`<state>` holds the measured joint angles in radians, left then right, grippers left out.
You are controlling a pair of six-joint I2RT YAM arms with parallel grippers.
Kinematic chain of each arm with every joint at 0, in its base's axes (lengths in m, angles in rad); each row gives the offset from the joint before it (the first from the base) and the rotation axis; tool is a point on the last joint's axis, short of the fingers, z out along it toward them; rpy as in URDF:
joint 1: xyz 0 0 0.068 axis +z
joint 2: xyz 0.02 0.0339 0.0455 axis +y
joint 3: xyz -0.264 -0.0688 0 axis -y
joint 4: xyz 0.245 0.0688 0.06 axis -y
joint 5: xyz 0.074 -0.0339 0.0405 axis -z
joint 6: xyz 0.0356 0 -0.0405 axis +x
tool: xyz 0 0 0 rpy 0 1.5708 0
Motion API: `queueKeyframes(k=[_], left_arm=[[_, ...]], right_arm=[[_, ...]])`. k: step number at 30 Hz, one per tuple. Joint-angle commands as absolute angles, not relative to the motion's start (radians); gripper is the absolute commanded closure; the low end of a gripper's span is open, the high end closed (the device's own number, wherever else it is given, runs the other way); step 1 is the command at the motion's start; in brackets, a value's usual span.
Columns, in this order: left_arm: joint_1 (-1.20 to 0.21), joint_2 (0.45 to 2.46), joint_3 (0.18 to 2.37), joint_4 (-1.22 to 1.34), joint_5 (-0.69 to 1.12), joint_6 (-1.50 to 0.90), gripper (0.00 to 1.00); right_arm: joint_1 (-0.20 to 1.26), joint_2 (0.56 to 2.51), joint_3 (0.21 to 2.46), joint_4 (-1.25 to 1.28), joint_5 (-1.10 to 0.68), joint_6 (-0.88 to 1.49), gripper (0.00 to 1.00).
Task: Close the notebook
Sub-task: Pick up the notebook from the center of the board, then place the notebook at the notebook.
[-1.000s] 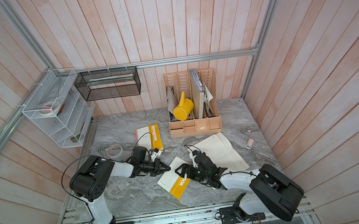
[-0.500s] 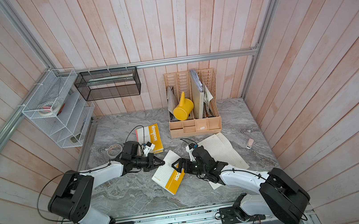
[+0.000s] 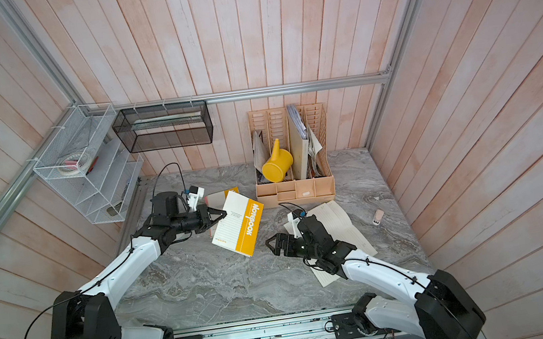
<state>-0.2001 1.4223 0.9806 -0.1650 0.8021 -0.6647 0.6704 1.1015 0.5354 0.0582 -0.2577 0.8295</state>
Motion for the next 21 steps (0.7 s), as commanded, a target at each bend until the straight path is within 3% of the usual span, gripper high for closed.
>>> queueKeyframes(k=[1, 10, 16, 21], left_arm=[[-0.154, 1.458, 1.040, -0.152, 0.783, -0.648, 1.00], [-0.073, 1.596, 1.109, -0.024, 0.735, -0.729, 1.00], [-0.071, 1.668, 1.041, 0.252, 0.674, -0.894, 1.00], [-0.073, 1.760, 1.069, 0.307, 0.650, -0.914, 1.00]], right_arm=[[0.654, 1.082, 0.521, 0.036, -0.238, 0.801, 0.02], [0.637, 1.103, 0.519, 0.040, -0.261, 0.799, 0.02], [0.625, 1.103, 0.521, 0.037, -0.274, 0.800, 0.02], [0.618, 1.103, 0.531, 0.017, -0.281, 0.789, 0.02]])
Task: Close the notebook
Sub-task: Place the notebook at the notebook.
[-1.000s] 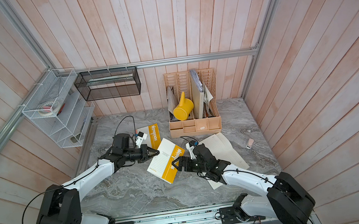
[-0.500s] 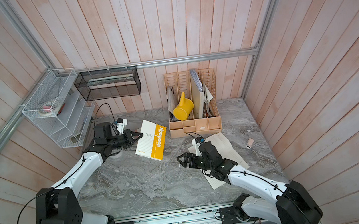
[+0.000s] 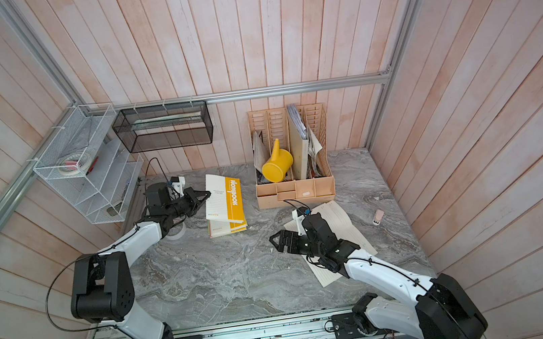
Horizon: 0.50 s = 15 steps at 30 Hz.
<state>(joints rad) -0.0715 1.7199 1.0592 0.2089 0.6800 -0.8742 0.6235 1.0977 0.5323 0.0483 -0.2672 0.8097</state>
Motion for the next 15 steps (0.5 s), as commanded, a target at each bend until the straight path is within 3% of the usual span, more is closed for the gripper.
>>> queueKeyframes(k=[1, 15], left_arm=[[-0.070, 1.776, 1.074, 0.305, 0.639, -0.911, 1.00], [-0.063, 1.910, 1.089, 0.374, 0.625, -0.918, 1.00]], right_arm=[[0.618, 1.099, 0.531, 0.012, -0.280, 0.790, 0.02], [0.598, 1.053, 0.493, -0.022, -0.274, 0.801, 0.02]])
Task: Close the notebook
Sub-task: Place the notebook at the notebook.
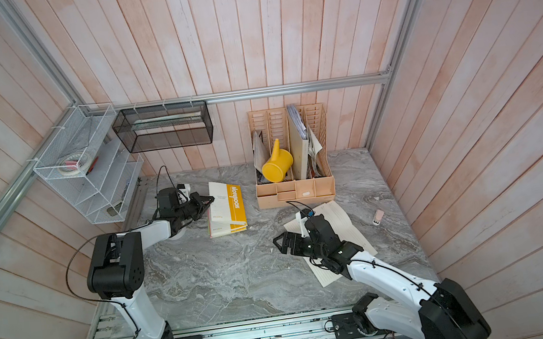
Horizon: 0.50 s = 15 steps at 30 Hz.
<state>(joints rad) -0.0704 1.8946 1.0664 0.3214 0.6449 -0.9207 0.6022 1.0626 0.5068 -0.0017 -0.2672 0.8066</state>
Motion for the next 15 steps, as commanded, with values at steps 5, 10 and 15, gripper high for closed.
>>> queueKeyframes(k=[5, 10, 15], left_arm=[[-0.053, 1.938, 1.062, 0.408, 0.612, -0.917, 1.00], [-0.044, 1.981, 1.034, 0.470, 0.629, -0.948, 1.00], [-0.044, 2.000, 1.023, 0.471, 0.629, -0.948, 1.00]], right_arm=[[0.598, 1.062, 0.499, -0.021, -0.278, 0.801, 0.02], [0.597, 1.070, 0.502, -0.025, -0.282, 0.798, 0.02], [0.598, 1.071, 0.496, -0.018, -0.282, 0.803, 0.02]])
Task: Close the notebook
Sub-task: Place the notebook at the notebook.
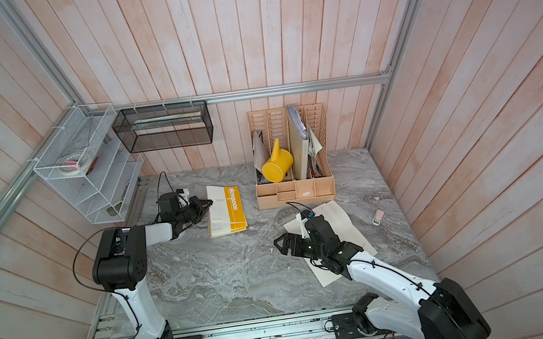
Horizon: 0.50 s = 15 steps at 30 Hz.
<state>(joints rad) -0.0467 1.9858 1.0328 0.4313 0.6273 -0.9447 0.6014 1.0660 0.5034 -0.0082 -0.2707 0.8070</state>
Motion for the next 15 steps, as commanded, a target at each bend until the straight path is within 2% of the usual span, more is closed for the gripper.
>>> queueKeyframes(k=[1, 15], left_arm=[[-0.044, 2.001, 1.024, 0.464, 0.628, -0.943, 1.00], [-0.043, 1.974, 0.965, 0.406, 0.602, -0.887, 1.00]], right_arm=[[0.598, 1.072, 0.497, -0.016, -0.282, 0.803, 0.02], [0.597, 1.103, 0.494, 0.016, -0.305, 0.808, 0.02]])
